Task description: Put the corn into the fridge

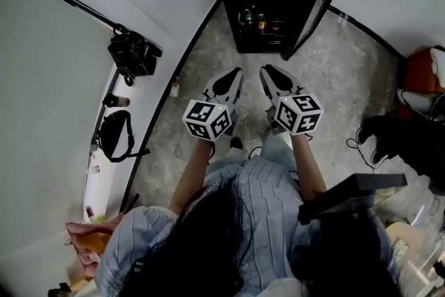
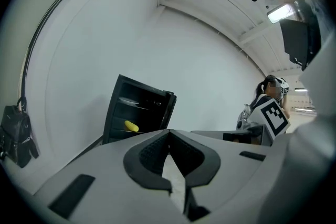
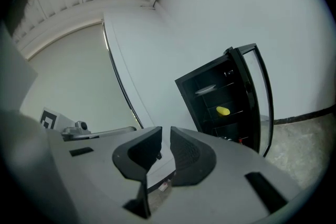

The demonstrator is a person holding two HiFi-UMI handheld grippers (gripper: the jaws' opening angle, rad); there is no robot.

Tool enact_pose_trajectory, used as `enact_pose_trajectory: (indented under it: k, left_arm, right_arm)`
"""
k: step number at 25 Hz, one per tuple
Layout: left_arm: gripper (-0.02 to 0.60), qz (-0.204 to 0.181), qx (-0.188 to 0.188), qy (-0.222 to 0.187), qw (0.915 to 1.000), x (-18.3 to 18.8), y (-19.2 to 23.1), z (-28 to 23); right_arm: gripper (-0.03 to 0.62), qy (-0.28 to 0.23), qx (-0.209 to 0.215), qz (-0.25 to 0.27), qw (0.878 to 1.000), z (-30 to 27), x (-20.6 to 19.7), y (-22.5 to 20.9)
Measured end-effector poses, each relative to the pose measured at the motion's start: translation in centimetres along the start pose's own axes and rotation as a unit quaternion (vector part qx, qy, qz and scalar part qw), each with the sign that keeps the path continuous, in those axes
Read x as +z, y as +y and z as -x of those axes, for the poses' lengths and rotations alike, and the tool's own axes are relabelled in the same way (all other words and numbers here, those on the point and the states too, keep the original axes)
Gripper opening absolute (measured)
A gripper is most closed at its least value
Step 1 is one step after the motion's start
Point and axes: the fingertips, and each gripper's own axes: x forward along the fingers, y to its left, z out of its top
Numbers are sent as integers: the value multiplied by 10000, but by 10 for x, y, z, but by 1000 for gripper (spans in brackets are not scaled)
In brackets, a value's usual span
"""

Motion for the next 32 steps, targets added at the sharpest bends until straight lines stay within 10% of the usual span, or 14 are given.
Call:
enact_pose_trajectory:
  k: [32]
  left_arm:
    - [8, -225, -948, 15, 9952, -39, -37, 110]
  right_arm:
    - [31, -194, -661, 370, 9969, 84, -81, 107]
